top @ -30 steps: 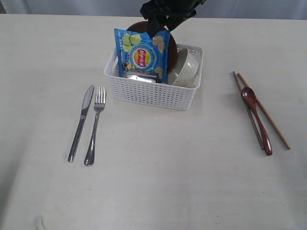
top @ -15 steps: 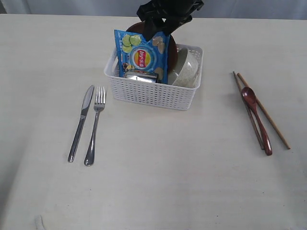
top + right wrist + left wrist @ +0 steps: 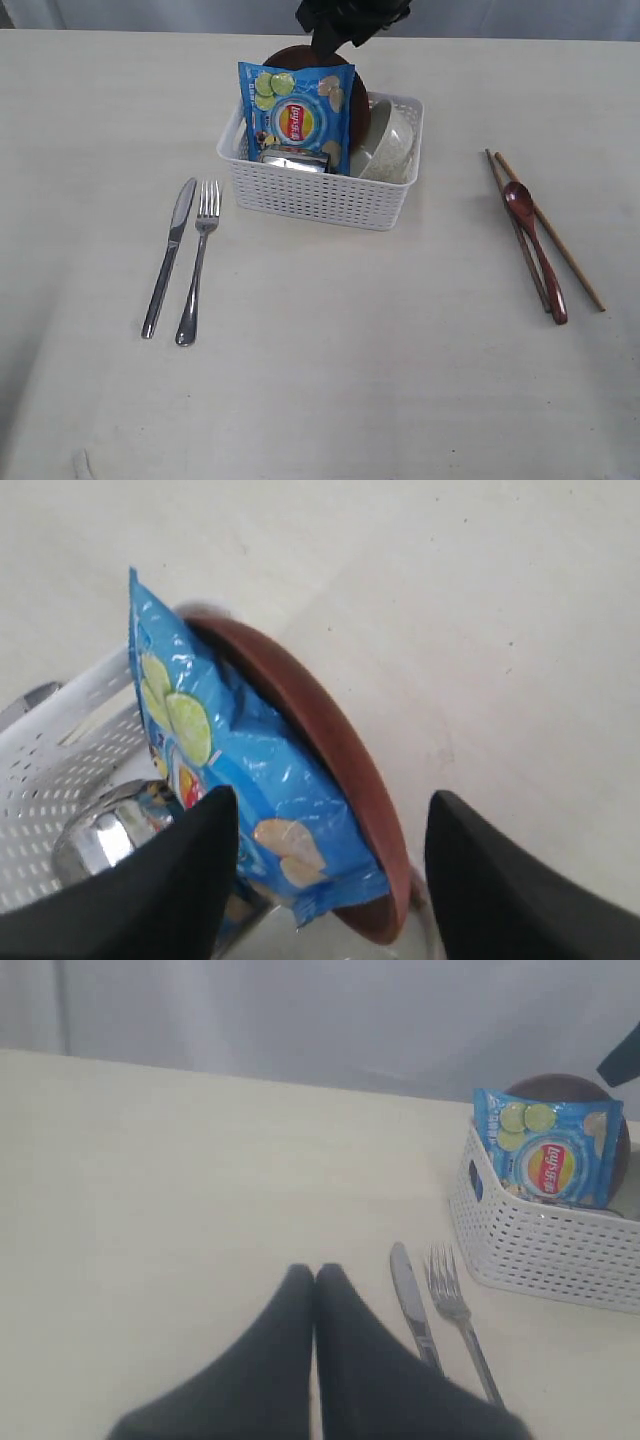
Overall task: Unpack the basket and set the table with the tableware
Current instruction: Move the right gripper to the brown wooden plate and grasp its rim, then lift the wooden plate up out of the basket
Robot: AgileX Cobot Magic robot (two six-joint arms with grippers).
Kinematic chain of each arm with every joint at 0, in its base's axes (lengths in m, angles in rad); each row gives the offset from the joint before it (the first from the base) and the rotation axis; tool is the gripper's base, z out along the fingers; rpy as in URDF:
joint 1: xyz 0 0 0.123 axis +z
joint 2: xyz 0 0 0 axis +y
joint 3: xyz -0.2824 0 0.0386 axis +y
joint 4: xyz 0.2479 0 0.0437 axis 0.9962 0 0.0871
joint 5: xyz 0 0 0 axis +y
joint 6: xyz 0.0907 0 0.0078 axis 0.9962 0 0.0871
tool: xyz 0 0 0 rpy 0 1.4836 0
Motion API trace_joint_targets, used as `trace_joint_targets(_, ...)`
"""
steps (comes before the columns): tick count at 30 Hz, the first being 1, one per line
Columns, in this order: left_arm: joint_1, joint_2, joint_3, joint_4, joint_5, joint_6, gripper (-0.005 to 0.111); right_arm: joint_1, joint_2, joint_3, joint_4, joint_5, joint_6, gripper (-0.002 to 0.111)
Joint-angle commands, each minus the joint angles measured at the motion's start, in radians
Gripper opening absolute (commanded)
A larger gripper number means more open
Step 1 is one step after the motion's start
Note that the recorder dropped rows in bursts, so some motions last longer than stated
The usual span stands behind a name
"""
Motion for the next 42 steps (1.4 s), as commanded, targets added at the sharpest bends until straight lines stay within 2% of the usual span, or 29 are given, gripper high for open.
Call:
trace_joint_targets(1, 0.001, -0.004, 0.003, -0.003, -0.011, 0.001, 0.0, -0.004, -0.006, -0.007, -0.003, -0.06, -0.022, 0.053)
trace_joint_targets(10, 0.001, -0.004, 0.003, -0.003, -0.011, 0.001, 0.0, -0.004, 0.041, -0.007, 0.124, -0.1, -0.261, 0.053)
trace_joint_targets(16, 0.001, -0.004, 0.003, -0.003, -0.011, 0.001, 0.0, -0.004, 0.082, -0.023, 0.128, -0.118, -0.304, 0.051)
trace_joint_targets(19, 0.001, -0.004, 0.003, -0.004, -0.011, 0.001, 0.0, -0.004, 0.1, -0.038, 0.128, -0.116, -0.304, 0.037)
trace_joint_targets(24, 0.001, -0.004, 0.003, -0.008, -0.011, 0.001, 0.0, -0.004, 0.104, -0.088, 0.124, -0.109, -0.331, 0.0)
trace_joint_targets(34, 0.001, -0.004, 0.003, -0.005, -0.011, 0.001, 0.0, -0.016, 0.038, -0.175, -0.03, -0.059, -0.327, 0.0)
trace_joint_targets(42, 0.001, -0.004, 0.003, -0.005, -0.011, 0.001, 0.0, -0.114, -0.014, -0.175, -0.004, -0.034, -0.262, 0.0)
